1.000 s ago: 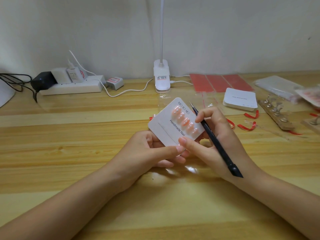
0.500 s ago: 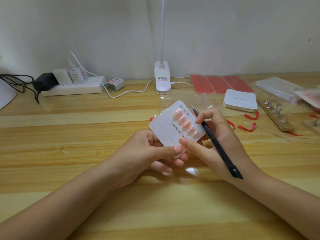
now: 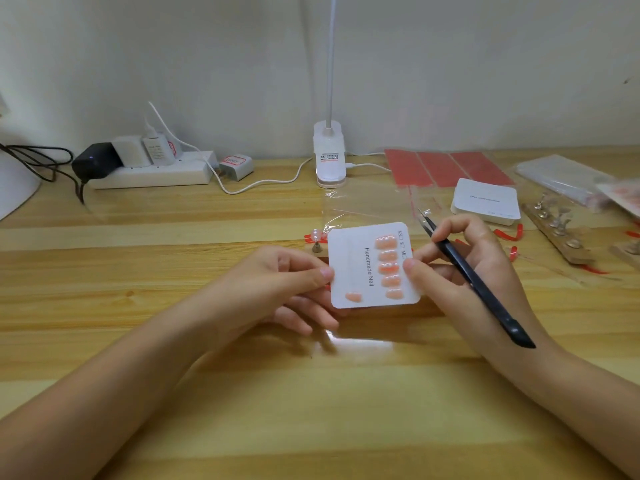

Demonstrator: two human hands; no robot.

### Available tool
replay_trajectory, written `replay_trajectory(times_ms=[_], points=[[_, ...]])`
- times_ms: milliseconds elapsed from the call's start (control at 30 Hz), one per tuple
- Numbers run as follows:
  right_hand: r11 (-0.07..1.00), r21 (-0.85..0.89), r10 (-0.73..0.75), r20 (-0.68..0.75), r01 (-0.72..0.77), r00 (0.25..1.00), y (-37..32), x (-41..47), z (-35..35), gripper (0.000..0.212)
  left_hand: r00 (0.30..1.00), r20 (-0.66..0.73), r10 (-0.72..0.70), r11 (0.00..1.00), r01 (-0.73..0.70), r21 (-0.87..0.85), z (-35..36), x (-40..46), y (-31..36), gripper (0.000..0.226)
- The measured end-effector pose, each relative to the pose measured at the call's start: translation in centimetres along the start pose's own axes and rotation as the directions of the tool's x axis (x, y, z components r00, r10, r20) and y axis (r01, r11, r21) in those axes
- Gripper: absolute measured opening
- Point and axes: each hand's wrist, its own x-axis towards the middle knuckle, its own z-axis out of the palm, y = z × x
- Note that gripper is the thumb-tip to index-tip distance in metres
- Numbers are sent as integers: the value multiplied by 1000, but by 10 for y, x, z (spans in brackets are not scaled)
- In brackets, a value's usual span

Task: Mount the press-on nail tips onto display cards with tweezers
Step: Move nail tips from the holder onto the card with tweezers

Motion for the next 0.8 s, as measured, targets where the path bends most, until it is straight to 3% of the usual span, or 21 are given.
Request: replay_trajectory(times_ms=[200,300,433,667,800], points=[[990,-142,7,48,0,999,3,0,-2,35,992,-119,40,972,-11,235,4,1,0,29],[982,-189,2,66,10,998,3,-1,-2,29,987,-153,40,962,3,274,4,3,1,26],[992,-128,6,-75,-16,997,-2,3,-3,19,984,-173,34,922,36,385,4,4,0,30],[995,-10,94,-36,-94,995,-6,15,-18,59,928,-221,299,698,-55,714,8,0,-6,31],[986,54,160,-29,-159,987,-2,24,-24,60,881,-194,431,526,-70,848,8,0,-5,31]])
